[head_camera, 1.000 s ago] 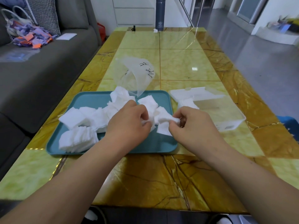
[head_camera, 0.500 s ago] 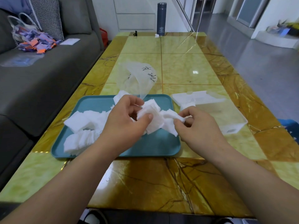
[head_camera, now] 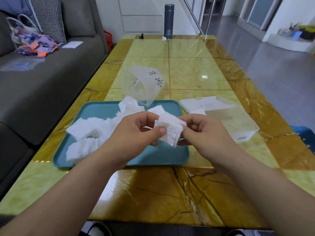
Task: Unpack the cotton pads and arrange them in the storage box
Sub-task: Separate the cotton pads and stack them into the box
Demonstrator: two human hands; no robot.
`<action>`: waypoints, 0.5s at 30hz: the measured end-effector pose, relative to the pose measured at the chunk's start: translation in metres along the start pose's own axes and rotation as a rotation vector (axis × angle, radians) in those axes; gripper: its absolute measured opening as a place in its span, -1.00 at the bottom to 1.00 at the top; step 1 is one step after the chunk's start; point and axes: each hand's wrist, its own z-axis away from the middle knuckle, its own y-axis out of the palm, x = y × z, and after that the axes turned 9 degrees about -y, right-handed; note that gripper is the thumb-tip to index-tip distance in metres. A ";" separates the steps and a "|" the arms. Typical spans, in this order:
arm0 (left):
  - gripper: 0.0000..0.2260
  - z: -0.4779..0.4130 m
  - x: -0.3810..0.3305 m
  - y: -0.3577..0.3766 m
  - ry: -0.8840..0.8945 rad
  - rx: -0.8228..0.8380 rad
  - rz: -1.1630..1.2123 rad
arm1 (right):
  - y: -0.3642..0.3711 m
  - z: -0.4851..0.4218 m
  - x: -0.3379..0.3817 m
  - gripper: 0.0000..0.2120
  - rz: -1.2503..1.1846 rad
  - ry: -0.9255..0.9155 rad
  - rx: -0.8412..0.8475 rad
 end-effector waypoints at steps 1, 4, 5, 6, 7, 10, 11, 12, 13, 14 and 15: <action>-0.88 0.000 0.000 0.000 -0.004 0.000 -0.010 | -0.001 0.000 0.000 -0.83 0.001 -0.008 0.004; -0.90 0.000 0.001 0.000 -0.012 -0.014 -0.052 | -0.002 0.000 0.000 -0.81 0.008 -0.024 0.041; -0.90 -0.001 0.001 0.001 -0.012 -0.026 -0.059 | -0.003 0.000 -0.001 -0.79 0.018 -0.027 0.052; -0.91 -0.001 0.001 0.002 -0.012 -0.038 -0.060 | -0.003 -0.001 -0.001 -0.77 0.020 -0.029 0.061; -0.92 -0.002 0.002 0.002 -0.013 -0.053 -0.058 | -0.004 -0.001 -0.002 -0.75 0.009 -0.028 0.074; -0.91 -0.003 0.003 0.004 -0.016 -0.098 -0.057 | -0.007 -0.001 0.000 -0.72 -0.105 -0.016 0.149; -0.90 -0.003 0.004 0.004 -0.009 -0.121 -0.067 | -0.007 0.001 0.000 -0.68 -0.105 -0.027 0.164; -0.88 -0.002 0.003 0.004 0.003 -0.149 -0.089 | -0.007 0.001 -0.001 -0.65 -0.074 -0.042 0.160; -0.86 -0.002 0.003 0.005 0.019 -0.181 -0.123 | -0.006 0.002 -0.003 -0.64 -0.029 -0.051 0.134; -0.84 -0.001 0.002 0.005 0.034 -0.211 -0.160 | -0.005 0.001 -0.005 -0.65 0.005 -0.051 0.103; -0.84 -0.001 0.002 0.006 0.050 -0.236 -0.184 | -0.004 0.001 -0.006 -0.66 0.011 -0.045 0.080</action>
